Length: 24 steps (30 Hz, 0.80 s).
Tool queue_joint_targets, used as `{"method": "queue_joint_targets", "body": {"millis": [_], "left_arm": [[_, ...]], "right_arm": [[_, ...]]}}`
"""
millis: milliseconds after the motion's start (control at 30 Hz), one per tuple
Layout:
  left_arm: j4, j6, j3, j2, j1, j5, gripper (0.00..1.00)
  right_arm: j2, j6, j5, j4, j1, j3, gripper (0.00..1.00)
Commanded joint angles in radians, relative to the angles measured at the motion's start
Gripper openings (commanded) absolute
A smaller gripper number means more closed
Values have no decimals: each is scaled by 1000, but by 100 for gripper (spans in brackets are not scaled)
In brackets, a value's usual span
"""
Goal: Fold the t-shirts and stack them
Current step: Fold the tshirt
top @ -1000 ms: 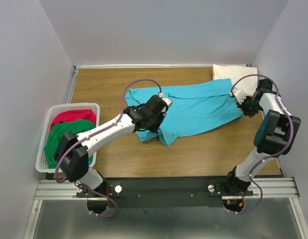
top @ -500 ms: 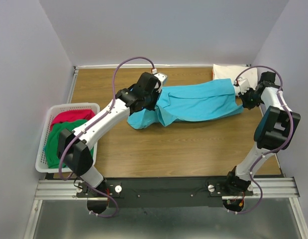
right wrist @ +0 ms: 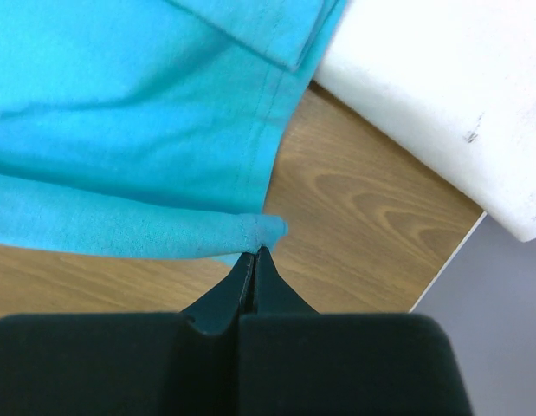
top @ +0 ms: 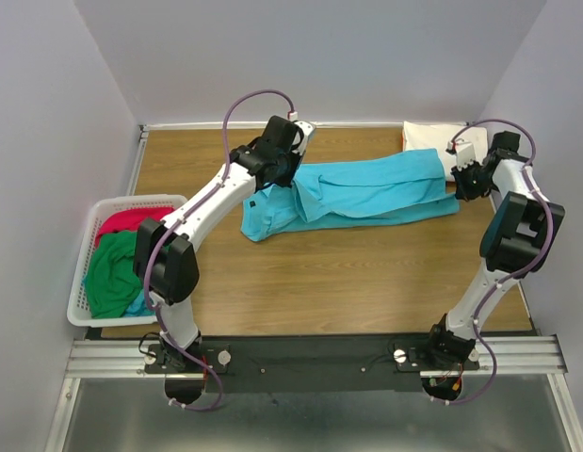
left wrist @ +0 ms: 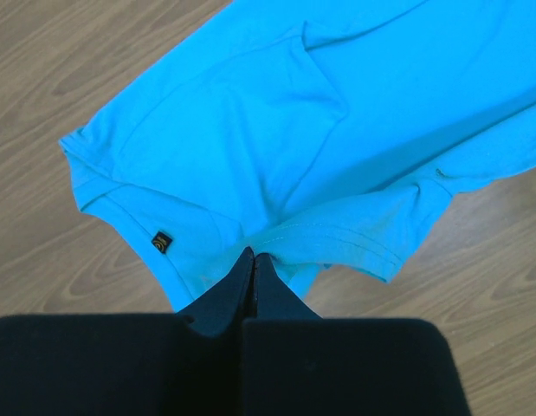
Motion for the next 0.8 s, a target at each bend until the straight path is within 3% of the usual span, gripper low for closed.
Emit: {"method": "queue_joint_targets", "body": {"millis": [0, 567, 767], "left_arm": [[-13, 45, 54, 58, 20, 5, 0], [-19, 76, 163, 155, 60, 0, 0], [-17, 75, 186, 178, 72, 0, 0]], "right_arm": [[52, 62, -27, 28, 3, 50, 1], [113, 148, -15, 52, 15, 99, 1], [124, 192, -29, 63, 17, 119, 5]]}}
